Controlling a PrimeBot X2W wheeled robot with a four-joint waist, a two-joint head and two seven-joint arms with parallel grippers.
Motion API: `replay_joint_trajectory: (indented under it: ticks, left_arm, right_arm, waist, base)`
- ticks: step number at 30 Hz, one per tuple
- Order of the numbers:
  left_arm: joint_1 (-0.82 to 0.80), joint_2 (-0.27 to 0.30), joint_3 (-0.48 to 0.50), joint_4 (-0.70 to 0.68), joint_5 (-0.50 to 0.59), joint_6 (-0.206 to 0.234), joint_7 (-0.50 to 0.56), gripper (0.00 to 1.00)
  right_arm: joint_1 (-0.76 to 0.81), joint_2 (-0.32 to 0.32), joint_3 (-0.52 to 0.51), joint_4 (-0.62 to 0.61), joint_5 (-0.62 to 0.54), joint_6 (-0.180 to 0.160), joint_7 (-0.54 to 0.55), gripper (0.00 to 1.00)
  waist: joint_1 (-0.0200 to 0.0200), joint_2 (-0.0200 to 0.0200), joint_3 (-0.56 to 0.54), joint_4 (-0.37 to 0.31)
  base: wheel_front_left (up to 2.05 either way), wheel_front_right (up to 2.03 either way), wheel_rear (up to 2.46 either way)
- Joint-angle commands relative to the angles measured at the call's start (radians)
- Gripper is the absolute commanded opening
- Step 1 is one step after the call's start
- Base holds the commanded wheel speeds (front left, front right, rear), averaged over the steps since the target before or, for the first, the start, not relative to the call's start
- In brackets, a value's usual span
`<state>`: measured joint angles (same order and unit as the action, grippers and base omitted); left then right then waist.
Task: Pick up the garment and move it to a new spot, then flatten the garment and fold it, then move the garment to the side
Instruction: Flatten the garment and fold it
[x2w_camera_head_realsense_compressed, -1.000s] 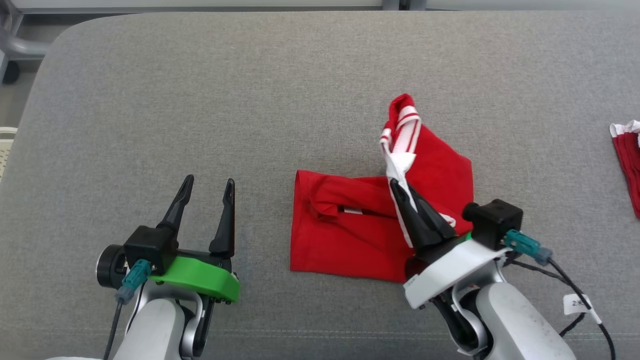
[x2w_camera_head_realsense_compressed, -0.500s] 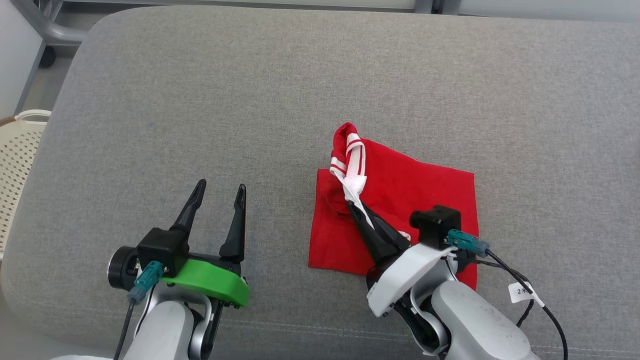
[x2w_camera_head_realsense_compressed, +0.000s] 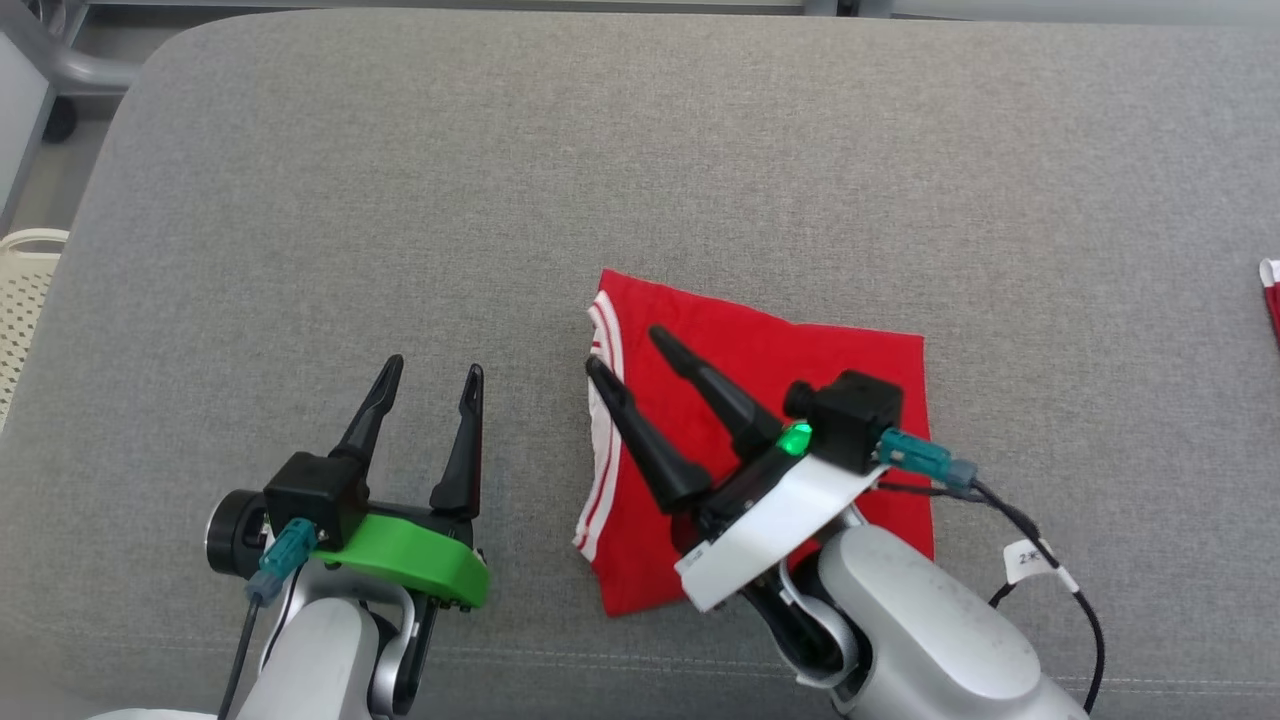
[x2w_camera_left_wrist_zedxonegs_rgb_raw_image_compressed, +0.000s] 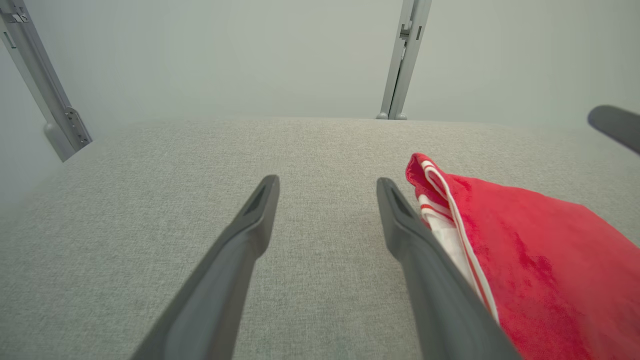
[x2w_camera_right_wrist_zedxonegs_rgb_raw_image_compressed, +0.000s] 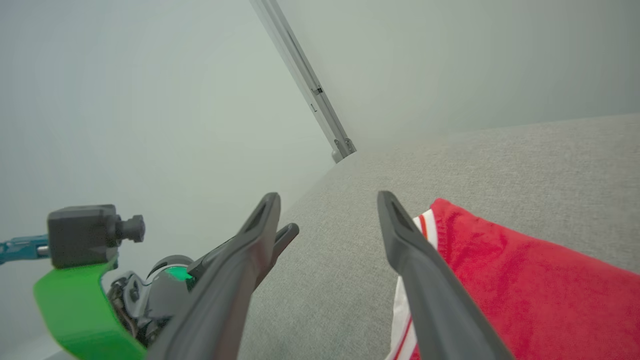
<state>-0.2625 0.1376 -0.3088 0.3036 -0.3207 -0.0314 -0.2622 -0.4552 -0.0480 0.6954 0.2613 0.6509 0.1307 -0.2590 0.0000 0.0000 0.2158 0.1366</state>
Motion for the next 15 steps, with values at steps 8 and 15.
replay_joint_trajectory:
  ticks: [8,15]
  left_arm:
    - [-0.017,0.015,0.027,-0.017,0.007,0.017,-0.002,1.0]
    - [0.009,0.025,0.052,-0.041,0.008,0.03,-0.002,1.0]
  right_arm:
    - [0.112,-0.033,-0.26,-0.193,-0.134,0.0,-0.006,1.0]
    - [0.218,-0.078,-0.496,-0.203,-0.27,0.0,-0.006,1.0]
  waist:
    - [0.0,0.0,-0.01,-0.037]
    - [0.0,0.0,-0.031,-0.057]
  base:
    - [0.0,0.0,0.0]
    - [0.0,0.0,0.0]
